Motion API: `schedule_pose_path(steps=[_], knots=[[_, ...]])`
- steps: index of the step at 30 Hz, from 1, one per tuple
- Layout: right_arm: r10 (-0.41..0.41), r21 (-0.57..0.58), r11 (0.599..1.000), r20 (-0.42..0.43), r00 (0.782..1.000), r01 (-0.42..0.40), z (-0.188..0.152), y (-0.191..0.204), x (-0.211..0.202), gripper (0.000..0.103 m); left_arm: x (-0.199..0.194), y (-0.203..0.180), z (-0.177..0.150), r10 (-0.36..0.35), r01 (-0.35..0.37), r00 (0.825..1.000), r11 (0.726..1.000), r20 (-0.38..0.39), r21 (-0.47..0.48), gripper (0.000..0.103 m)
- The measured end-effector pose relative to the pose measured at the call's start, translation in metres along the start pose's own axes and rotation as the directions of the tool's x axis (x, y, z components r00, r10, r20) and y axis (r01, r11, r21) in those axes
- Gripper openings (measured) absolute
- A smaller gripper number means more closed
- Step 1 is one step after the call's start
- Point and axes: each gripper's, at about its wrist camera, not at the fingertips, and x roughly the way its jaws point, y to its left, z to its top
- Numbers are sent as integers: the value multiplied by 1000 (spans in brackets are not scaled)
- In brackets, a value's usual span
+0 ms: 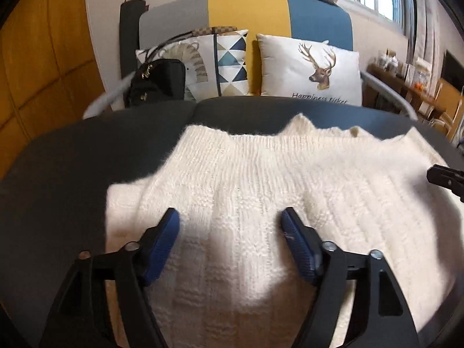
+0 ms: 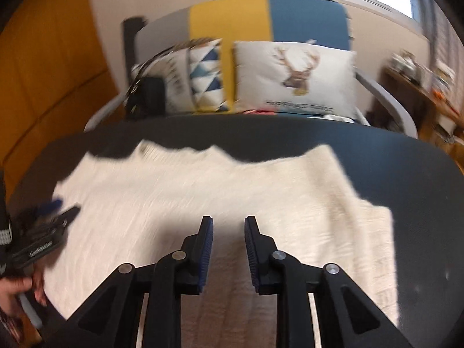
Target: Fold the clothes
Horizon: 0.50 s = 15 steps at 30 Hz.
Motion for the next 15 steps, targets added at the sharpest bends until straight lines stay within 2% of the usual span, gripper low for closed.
schedule_pose_path(steps=[3,6,8,10,13,15], knots=[[-1,6,1000,24,1000,1,-10,-27,9,22,4,15,0,-51,50,999,996,-18,-68,84],[-110,140,985,27,994,105,-20,-74,10,22,6,22,-1,-85,83,996,991,-19,-104,85],[-52,271,962,45,998,38,-25,-102,3,20,5,20,-2,-80,77,997,992,-19,-99,85],[-10,331,944,68,998,-13,-27,-110,-11,21,4,20,-2,-82,79,997,992,-18,-100,85],[20,283,958,106,994,-50,-28,-100,-31,22,-3,25,-1,-97,96,995,988,-3,-120,85],[55,220,973,99,994,-76,-32,-93,-36,22,-13,25,-3,-59,60,998,993,12,-105,85]])
